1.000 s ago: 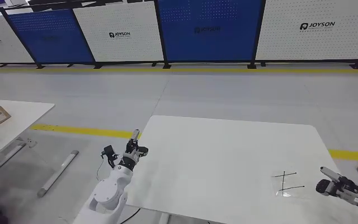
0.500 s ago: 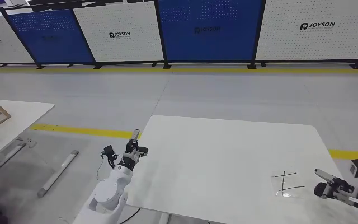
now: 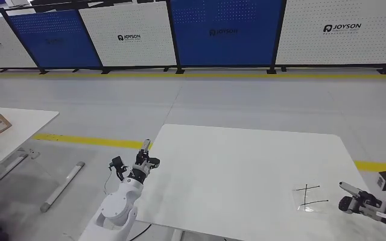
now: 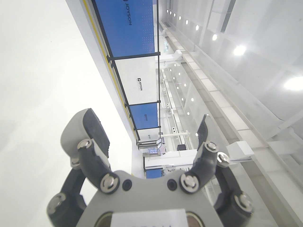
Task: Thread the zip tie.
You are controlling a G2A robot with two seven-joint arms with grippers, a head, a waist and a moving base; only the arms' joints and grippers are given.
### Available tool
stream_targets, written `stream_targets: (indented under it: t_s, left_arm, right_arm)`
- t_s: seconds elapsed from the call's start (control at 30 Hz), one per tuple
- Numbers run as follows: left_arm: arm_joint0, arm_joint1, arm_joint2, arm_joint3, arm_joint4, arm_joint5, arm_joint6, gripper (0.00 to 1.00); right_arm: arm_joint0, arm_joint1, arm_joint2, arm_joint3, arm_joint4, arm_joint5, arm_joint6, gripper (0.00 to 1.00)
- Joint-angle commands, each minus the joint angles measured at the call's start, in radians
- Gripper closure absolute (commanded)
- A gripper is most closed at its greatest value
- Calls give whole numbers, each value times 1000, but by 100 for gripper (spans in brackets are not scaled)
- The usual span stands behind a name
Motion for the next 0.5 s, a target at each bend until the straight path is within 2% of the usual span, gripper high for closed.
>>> stream_targets:
  t_s: [0.0, 0.1, 0.2, 0.3, 0.4, 0.47]
  left_arm:
    - [0, 0, 0, 0, 0, 0, 0, 0]
    - [0, 0, 0, 0, 0, 0, 0, 0]
    - [0, 0, 0, 0, 0, 0, 0, 0]
    - [0, 0, 0, 0, 0, 0, 0, 0]
    - [0, 0, 0, 0, 0, 0, 0, 0]
    - [0, 0, 0, 0, 0, 0, 0, 0]
  right_arm:
    - [-15, 12, 26, -7, -93, 1, -27, 0]
    - [-29, 22, 28, -24, -118, 22, 4, 0]
    - [-26, 35, -48, -30, -95, 17, 4, 0]
    - [15, 55, -85, 3, -83, 41, 4, 0]
    - [35, 72, -132, 15, -64, 14, 4, 0]
    - [35, 72, -132, 15, -64, 14, 4, 0]
